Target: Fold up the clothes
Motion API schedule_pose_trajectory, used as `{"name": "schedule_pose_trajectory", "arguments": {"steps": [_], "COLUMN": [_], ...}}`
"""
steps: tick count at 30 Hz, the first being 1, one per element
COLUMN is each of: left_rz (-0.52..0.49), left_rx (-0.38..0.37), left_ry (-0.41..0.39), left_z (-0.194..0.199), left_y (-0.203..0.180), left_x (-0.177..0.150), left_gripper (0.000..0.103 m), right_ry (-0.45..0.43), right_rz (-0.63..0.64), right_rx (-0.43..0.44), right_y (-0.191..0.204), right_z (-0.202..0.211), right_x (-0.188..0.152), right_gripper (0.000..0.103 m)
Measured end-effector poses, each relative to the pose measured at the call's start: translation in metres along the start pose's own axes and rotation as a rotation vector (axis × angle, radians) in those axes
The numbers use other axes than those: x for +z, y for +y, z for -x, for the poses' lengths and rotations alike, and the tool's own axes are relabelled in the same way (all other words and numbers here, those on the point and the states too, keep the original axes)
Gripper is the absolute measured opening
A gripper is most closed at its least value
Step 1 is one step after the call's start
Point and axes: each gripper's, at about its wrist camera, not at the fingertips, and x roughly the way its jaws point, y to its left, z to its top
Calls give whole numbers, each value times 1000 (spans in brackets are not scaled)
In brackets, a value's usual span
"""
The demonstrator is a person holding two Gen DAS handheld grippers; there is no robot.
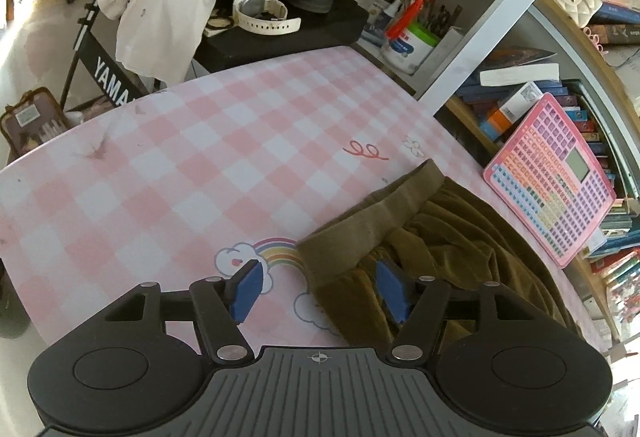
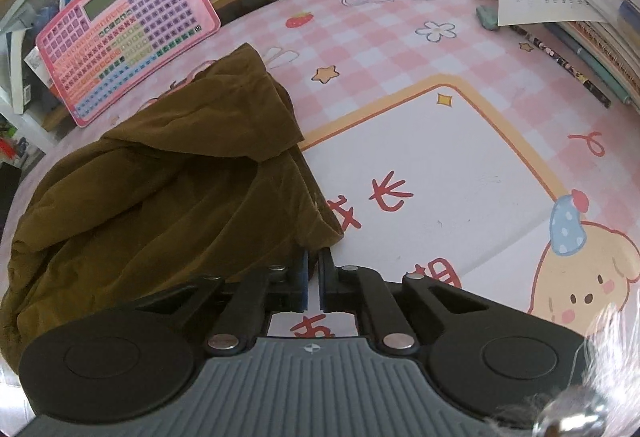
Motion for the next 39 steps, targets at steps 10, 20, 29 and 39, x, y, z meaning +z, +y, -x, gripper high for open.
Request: {"name": "schedule_pose_trajectory", "arguments": {"steps": [10,20,29,39], "left_rz": [26,67,112,290], "left_rx": [-24,-40,-42,-72], "left_ry": [1,34,89,85], "left_z": [4,1,-21,-42], "left_y": [4,14,15,21], "left_x": [1,4,5,12], "left_gripper": [65,69,70,66], "right_ry": [1,-26,-33,-32], "right_rz": [-92,-140,-156,-169], "right_rx": [-10,-6,-17,-30], "right_y": [-8,-8,-7,-6], "right_z": [0,-6,-6,-6], "right_x": [-1,2,1,2], "right_gripper": [14,14,10,7]}}
